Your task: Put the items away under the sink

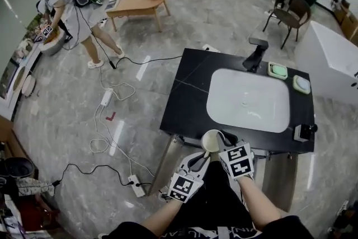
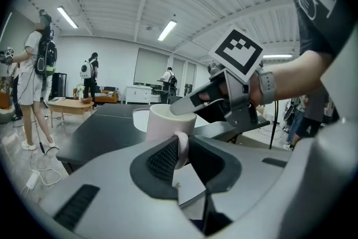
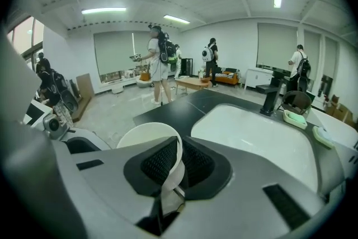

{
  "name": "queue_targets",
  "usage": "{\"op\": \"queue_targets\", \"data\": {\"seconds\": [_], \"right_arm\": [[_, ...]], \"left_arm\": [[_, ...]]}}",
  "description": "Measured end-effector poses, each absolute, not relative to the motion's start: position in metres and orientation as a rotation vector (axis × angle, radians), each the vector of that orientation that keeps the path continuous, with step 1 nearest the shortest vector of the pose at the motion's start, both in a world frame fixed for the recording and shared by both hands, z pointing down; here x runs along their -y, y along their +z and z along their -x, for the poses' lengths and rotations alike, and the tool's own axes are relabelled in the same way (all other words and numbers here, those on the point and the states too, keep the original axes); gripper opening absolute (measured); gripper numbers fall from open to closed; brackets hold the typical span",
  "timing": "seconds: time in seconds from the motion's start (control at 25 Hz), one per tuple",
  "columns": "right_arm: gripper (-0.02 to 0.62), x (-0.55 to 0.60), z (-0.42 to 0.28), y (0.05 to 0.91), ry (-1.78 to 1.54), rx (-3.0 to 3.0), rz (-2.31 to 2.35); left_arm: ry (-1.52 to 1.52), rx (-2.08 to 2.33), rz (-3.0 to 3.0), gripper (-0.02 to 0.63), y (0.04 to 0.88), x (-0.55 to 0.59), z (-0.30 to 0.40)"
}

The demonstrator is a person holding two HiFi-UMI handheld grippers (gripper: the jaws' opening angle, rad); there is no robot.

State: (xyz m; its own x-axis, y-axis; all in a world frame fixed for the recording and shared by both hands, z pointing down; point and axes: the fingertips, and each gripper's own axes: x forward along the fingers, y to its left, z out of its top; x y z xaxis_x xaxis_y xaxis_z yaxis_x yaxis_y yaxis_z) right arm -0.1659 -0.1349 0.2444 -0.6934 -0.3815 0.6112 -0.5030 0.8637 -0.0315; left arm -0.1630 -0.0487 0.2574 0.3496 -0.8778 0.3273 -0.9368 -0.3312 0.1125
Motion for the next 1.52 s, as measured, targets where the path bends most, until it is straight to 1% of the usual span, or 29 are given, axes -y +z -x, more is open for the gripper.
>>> {"op": "queue_targets", "data": {"seconds": [0.28, 0.64, 1.12, 1.52], "right_arm": [[0.041, 0.111, 0.118, 0.243, 0.306, 2.414, -0.794], [0.041, 0.08, 0.056, 0.24, 0.362, 2.424, -0.887], [0.041, 0.01, -0.065, 0.252, 0.382, 2.372, -0.973], [0.041, -0.038, -0.125, 0.271, 0.388, 2.359, -0.982]], "left_arm": [[0.326, 1.502, -2.43, 0.06, 0.257, 0.025, 0.125], [0.356, 1.427, -2.492, 0.06, 0.256, -0.006, 0.07], [0.351, 1.332, -2.519, 0.06, 0.268, -0.075, -0.046], [0.376, 1.301, -2.504, 0.06, 0.287, -0.123, -0.105]]}}
